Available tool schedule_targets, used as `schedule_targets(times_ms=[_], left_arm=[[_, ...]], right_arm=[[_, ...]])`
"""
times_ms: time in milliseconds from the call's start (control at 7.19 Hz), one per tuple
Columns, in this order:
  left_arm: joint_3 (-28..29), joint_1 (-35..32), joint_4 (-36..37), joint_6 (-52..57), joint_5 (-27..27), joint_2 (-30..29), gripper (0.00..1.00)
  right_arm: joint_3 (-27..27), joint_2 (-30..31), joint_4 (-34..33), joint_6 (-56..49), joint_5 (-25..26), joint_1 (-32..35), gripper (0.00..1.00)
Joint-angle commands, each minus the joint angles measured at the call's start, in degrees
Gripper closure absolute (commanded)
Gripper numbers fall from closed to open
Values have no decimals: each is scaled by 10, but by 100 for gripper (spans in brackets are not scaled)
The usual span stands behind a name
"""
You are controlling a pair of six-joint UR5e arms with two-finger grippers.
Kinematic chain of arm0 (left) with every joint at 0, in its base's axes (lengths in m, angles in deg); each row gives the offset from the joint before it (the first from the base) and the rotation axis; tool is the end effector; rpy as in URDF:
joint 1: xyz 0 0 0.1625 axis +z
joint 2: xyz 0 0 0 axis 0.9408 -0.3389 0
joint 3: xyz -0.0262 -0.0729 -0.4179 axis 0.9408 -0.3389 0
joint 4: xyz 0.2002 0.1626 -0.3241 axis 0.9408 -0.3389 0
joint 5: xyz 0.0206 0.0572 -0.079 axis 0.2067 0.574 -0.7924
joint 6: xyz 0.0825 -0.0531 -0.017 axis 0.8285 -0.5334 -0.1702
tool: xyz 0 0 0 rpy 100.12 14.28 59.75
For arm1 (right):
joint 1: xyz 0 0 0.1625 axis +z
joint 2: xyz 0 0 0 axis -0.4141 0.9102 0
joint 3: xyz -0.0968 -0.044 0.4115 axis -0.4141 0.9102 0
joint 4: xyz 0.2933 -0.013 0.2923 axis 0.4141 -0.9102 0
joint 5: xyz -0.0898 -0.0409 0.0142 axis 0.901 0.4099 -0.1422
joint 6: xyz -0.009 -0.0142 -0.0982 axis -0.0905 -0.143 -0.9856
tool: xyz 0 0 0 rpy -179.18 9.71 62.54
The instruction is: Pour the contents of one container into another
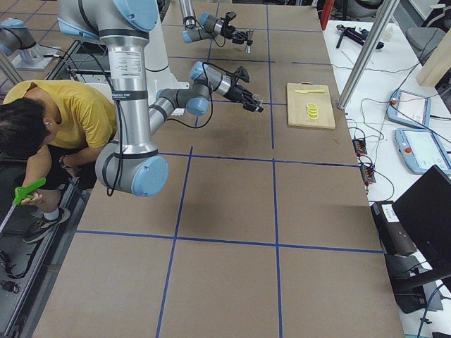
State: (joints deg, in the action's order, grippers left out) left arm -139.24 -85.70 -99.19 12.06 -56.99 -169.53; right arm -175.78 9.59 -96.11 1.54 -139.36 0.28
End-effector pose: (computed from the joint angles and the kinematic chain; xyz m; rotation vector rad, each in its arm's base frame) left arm 0.3655 -0.3180 0.4469 1.3762 0.9927 -0.2875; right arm -0.3549 -0.3738 0.3149 1.0029 -0.6176 0.1581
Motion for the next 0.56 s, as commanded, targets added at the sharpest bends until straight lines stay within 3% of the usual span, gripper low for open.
schedule_targets(times_ms=[0,417], left_arm=[[8,-1,-7,-26,1,78,100],[67,5,-9,-120,30,111,100]], right_arm=[[16,9,8,2,-3,-1,100],[17,3,8,1,-3,-1,100]])
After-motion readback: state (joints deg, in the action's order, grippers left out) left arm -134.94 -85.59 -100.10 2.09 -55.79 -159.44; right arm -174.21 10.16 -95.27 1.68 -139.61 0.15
